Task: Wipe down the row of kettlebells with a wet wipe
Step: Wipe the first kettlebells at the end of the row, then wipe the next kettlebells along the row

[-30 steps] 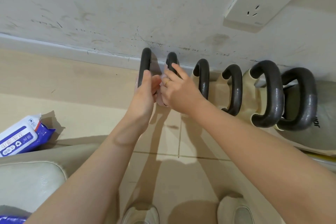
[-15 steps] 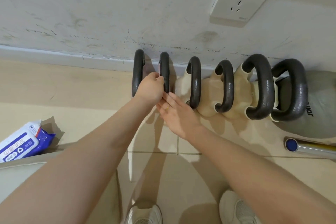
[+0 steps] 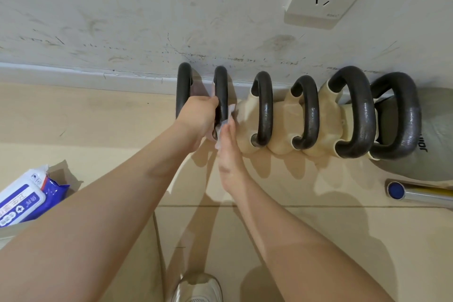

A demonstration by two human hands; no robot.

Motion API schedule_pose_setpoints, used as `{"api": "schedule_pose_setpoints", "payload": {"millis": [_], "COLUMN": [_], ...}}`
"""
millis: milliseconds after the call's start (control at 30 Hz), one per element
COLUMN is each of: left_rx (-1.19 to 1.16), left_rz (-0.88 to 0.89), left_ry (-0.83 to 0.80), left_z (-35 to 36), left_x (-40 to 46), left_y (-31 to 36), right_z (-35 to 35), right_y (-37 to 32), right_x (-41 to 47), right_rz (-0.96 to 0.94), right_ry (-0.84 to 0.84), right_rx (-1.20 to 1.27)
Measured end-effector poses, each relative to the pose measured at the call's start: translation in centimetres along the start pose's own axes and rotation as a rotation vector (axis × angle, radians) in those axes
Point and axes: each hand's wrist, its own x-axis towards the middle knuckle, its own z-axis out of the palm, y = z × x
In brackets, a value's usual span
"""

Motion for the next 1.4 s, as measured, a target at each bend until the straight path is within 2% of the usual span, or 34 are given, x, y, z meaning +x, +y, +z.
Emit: {"api": "schedule_pose_setpoints", "payload": {"millis": [133, 233, 333, 467, 600, 700, 767, 833, 867, 967, 1000, 1067, 1167, 1233, 1300, 1400], "left_rx": [-0.067, -0.136, 0.04, 0.267, 0.372, 0.392, 0.412, 0.428, 0.417, 0.409, 0.416, 0.432, 0.477, 0.489, 0.484, 0.525], "left_rz": [-0.021, -0.035, 0.044, 0.11, 0.15, 0.114, 0.093, 0.123, 0.141, 0.176, 0.177, 0.183, 0.209, 0.231, 0.248, 0.254], "left_ry": [-0.007, -0.034, -0.09, -0.182, -0.143, -0.139, -0.135, -0.137, -0.129, -0.088, -0.084, -0.09, -0.084, -0.06, -0.031, -0.017], "left_z": [-0.2, -0.4, -0.7, -1.0, -0.5, -1.0, -1.3, -1.2, -1.2, -1.0, -1.0, -1.2, -1.2, -0.9, -0.4, 0.3], "left_x": [0.1, 0.1, 0.4, 1.3, 1.8, 1.4, 0.3, -1.0, -1.6, -2.1, -1.9, -1.8, -1.9, -2.0, -2.0, -1.6], "left_y": [-0.6, -0.7, -0.3, 0.4, -0.2, -1.1, -2.0, -3.0, -3.4, -3.7, -3.7, -3.7, -4.0, -4.2, -3.9, -2.9], "right_z": [0.6, 0.3, -0.3, -1.5, -2.5, -2.2, -1.6, -1.4, -1.3, -0.6, -0.1, 0.5, 0.3, 0.1, 0.2, 0.3], "right_y": [0.8, -1.6, -4.5, -7.0, -9.3, -10.0, -10.0, -9.9, -9.9, -9.4, -9.0, -8.4, -7.7, -7.5, -7.0, -6.5], "right_x": [-1.2, 0.9, 3.4, 6.4, 9.4, 10.1, 9.5, 9.2, 9.0, 9.2, 9.2, 8.5, 7.4, 6.4, 5.4, 4.2], "right_rz": [-0.043, -0.19, -0.273, -0.265, -0.313, -0.296, -0.267, -0.234, -0.182, -0.038, -0.015, 0.063, 0.169, 0.195, 0.213, 0.187], "right_ry": [-0.03, -0.05, -0.082, -0.156, -0.324, -0.234, -0.274, -0.329, -0.312, -0.083, -0.031, 0.018, -0.017, -0.053, -0.013, 0.105], "right_rx": [-0.164, -0.244, -0.389, -0.691, -1.116, -1.153, -1.197, -1.165, -1.049, -0.607, -0.566, -0.492, -0.232, -0.177, -0.168, -0.319]}}
